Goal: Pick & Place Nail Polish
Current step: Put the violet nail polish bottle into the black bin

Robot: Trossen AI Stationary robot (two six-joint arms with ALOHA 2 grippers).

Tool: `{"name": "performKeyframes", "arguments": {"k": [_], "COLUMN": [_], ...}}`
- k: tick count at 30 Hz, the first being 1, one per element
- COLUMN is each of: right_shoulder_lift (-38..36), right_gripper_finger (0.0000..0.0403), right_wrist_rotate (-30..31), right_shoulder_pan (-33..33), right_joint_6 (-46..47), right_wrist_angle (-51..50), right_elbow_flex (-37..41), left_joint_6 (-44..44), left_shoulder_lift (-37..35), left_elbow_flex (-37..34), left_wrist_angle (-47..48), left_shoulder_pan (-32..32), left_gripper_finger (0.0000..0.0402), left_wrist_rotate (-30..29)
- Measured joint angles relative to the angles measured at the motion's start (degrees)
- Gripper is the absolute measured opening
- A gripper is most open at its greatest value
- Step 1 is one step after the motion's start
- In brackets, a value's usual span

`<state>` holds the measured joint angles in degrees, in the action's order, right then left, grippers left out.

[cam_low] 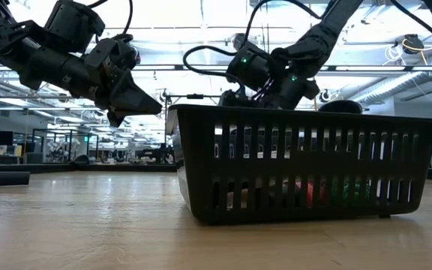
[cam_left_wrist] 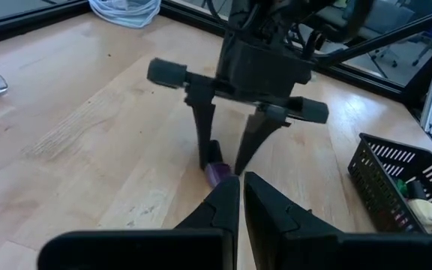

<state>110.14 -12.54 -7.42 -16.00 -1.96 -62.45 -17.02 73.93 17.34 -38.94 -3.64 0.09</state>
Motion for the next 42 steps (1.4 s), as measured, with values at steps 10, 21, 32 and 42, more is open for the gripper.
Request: {"name": "performKeyframes", "arguments": {"k": [10, 21, 32, 42], "right_shoulder_lift": [2.68, -2.05, -2.69, -3.78], "right_gripper_finger": [0.0139, 0.0145, 0.0169, 0.0172], "right_wrist_rotate": [0.48, 2.22, 2.36, 5.04], "right_shoulder_pan": [-0.15, -0.83, -0.74, -0.73], "right_joint_6": [0.3, 0.5, 1.77, 3.46], "right_wrist_angle": [-0.5, -5.07, -6.9, -11.32], "right_elbow_flex": [-0.18, 0.2, 0.15, 0.09], "left_joint_6": [-1.12, -1.2, -1.52, -1.51], "left_shoulder_lift": [0.0, 0.0, 0.0, 0.0], "left_elbow_flex": [0.0, 0.0, 0.0, 0.0], "left_wrist_angle": [0.86, 1.93, 1.95, 1.93], "left_shoulder_pan": [0.13, 0.15, 0.2, 0.2], "left_gripper_finger": [0.0019, 0.0019, 0.0019, 0.0019], "left_wrist_rotate": [-0.02, -0.02, -0.04, -0.04]}}
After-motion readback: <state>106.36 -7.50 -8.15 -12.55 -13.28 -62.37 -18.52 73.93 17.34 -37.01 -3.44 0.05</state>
